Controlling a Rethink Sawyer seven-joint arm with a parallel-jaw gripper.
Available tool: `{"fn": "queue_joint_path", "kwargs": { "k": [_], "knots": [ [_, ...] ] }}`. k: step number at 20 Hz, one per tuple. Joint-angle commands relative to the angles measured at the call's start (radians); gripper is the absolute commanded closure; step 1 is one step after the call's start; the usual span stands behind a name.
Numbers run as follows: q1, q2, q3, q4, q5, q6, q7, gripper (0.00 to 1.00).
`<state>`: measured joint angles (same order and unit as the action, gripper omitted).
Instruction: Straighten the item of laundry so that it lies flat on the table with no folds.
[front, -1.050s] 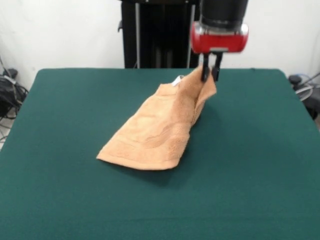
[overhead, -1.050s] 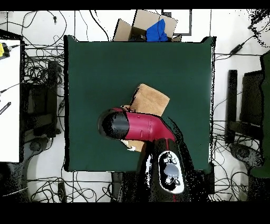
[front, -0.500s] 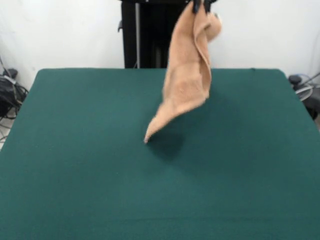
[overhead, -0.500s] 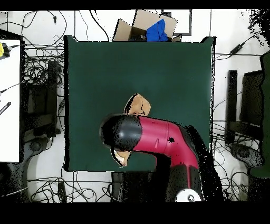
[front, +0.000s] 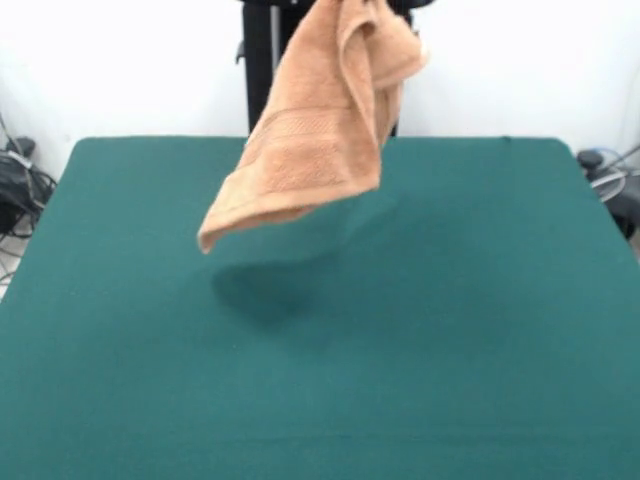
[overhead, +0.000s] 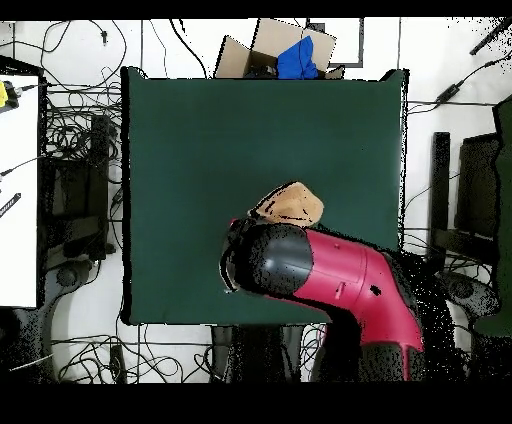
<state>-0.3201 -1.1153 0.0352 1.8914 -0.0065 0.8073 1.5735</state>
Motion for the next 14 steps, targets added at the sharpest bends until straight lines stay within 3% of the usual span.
{"fn": "queue_joint_path", "kwargs": {
  "k": [1, 5, 10, 14],
  "knots": [
    [-0.011, 0.170, 0.084, 0.090, -0.015, -0.205, 0.076, 1.00],
    [-0.010, 0.217, 0.073, 0.038, -0.057, -0.214, 0.057, 1.00],
    [0.003, 0.327, 0.067, -0.011, -0.084, -0.317, 0.073, 1.00],
    [0.017, 0.357, 0.061, -0.023, -0.083, -0.347, 0.081, 1.00]
  ]
}}
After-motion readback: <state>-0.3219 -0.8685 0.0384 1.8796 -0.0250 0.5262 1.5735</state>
